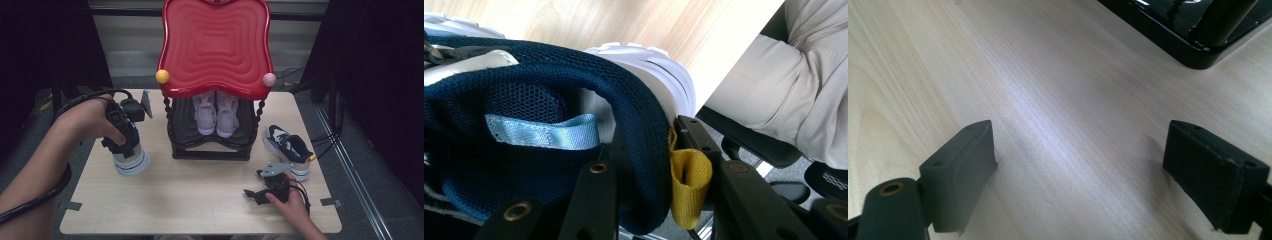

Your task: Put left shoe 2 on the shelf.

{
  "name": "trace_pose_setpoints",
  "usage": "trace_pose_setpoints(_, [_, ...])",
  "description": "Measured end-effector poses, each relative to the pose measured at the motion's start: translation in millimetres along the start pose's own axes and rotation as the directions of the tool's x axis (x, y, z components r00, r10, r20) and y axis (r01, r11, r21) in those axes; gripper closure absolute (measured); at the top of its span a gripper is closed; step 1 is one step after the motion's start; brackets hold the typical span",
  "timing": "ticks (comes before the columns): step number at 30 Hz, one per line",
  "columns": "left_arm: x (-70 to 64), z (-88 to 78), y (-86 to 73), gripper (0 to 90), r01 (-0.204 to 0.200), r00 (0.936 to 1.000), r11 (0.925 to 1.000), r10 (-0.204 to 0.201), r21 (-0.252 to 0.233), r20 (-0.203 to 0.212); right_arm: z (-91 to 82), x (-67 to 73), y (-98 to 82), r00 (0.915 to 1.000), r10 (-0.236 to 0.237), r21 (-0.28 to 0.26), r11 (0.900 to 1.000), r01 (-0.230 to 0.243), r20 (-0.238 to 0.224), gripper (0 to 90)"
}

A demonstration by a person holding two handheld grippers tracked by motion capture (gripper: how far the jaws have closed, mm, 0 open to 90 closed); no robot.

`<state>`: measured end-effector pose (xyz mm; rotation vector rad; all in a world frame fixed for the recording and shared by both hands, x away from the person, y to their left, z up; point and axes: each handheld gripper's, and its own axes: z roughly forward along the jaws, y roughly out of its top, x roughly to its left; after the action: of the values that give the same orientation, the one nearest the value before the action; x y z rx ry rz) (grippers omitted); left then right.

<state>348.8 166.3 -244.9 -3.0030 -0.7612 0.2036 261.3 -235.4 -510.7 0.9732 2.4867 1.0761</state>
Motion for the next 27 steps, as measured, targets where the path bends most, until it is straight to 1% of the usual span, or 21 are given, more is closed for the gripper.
trace_pose_setpoints(2, [0.9,-5.2,0.8,71.1,-0.004,1.0000,1.0000,0.004,-0.004,-0.007,0.0,0.0,0.0,1.0000,0.000,0.000,1.000,0.000,0.000,12.6])
trace_pose_setpoints(4, [0.9,-10.1,1.2,71.1,0.005,1.0000,0.9999,-0.005,-0.016,-0.008,0.0,0.0,0.0,1.0000,0.000,0.000,1.000,0.000,0.000,12.6])
trace_pose_setpoints(5, [1.6,-13.1,1.9,71.1,-0.005,1.0000,0.9999,0.005,-0.011,-0.008,0.0,0.0,0.0,1.0000,0.000,0.000,1.000,0.000,0.000,12.6])
trace_pose_setpoints(7, [1.2,-18.0,2.5,71.1,-0.001,0.9999,0.9998,0.000,-0.018,-0.014,0.0,0.0,0.0,1.0000,0.000,0.000,1.000,0.000,0.000,12.6])
trace_pose_setpoints(10, [1.4,-25.5,3.3,71.1,-0.002,0.9999,0.9998,0.002,-0.019,-0.010,0.0,0.0,0.0,1.0000,0.000,0.000,1.000,0.000,0.000,12.6])
trace_pose_setpoints(22, [-0.7,-58.9,8.9,71.1,-0.004,0.9990,0.9997,0.003,-0.025,-0.044,0.2,0.0,-0.1,1.0000,0.000,-0.002,1.000,0.000,0.000,12.6])
trace_pose_setpoints(23, [-1.1,-61.2,9.5,71.2,-0.012,0.9989,0.9997,0.011,-0.021,-0.046,0.2,0.0,-0.1,1.0000,0.000,-0.002,1.000,0.000,0.000,12.6])
trace_pose_setpoints(24, [-1.5,-63.3,9.9,71.1,-0.009,0.9990,0.9997,0.008,-0.024,-0.044,0.2,0.0,-0.1,1.0000,0.000,-0.002,1.000,0.000,0.000,12.6])
trace_pose_setpoints(27, [-2.0,-70.3,11.6,71.1,-0.018,0.9986,0.9995,0.017,-0.026,-0.049,0.2,0.0,-0.1,1.0000,0.000,-0.002,1.000,0.000,0.000,12.6])
